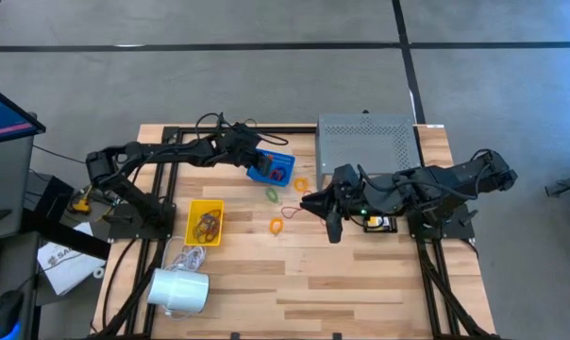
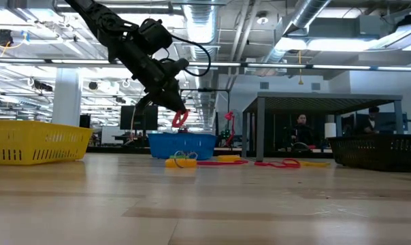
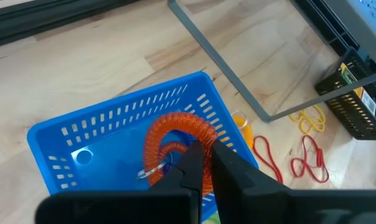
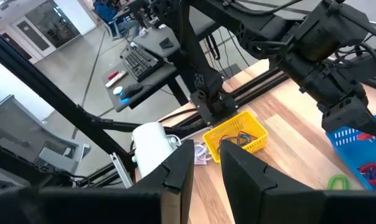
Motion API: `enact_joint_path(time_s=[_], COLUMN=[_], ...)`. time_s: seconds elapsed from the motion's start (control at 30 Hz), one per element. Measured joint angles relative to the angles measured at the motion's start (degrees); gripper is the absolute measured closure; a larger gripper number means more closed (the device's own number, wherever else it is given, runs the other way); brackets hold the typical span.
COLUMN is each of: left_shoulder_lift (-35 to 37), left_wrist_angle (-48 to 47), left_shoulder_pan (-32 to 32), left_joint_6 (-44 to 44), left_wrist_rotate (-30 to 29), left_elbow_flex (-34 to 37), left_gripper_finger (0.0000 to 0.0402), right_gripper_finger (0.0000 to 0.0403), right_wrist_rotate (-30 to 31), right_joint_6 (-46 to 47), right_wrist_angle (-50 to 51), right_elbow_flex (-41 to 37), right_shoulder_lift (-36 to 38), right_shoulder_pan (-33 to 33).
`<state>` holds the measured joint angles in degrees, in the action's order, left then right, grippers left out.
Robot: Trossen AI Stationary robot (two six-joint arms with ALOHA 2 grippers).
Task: Pick & Place Office Desk Supplies
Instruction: Put the orange spring keychain into the blue bin
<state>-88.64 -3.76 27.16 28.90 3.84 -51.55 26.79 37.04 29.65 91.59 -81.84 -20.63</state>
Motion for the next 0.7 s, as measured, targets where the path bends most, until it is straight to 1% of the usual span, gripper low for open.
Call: enact_joint_path(time_s=[0.23, 0.33, 0.47, 0.6, 0.7], left_shoulder_lift=[0.0, 0.0, 0.0, 0.0, 0.0], left_wrist_angle=[0.0, 0.0, 0.1, 0.3, 0.3], left_shoulder_pan=[0.0, 0.0, -0.1, -0.1, -0.1], left_joint_6=[0.0, 0.0, -0.1, -0.1, -1.8], left_wrist_rotate=[-1.0, -1.2, -2.9, -3.4, -3.4], left_elbow_flex=[0.0, 0.0, 0.0, 0.0, 0.0], left_gripper_finger=[0.0394, 0.0392, 0.0386, 0.0362, 0.0328], right_gripper_finger=[0.0326, 0.0326, 0.0326, 0.0326, 0.0326], right_wrist_rotate=[-1.9, -2.0, -2.0, -2.8, -2.8], right_joint_6=[0.0, -0.1, -0.2, -0.2, -0.1], right_wrist_angle=[0.0, -0.1, -0.1, -0.1, -0.1], right_elbow_flex=[0.0, 0.0, 0.0, 0.0, 0.0], right_shoulder_lift=[0.0, 0.0, 0.0, 0.0, 0.0], right_shoulder_pan=[-0.2, -0.4, -0.7, -0.8, -1.0])
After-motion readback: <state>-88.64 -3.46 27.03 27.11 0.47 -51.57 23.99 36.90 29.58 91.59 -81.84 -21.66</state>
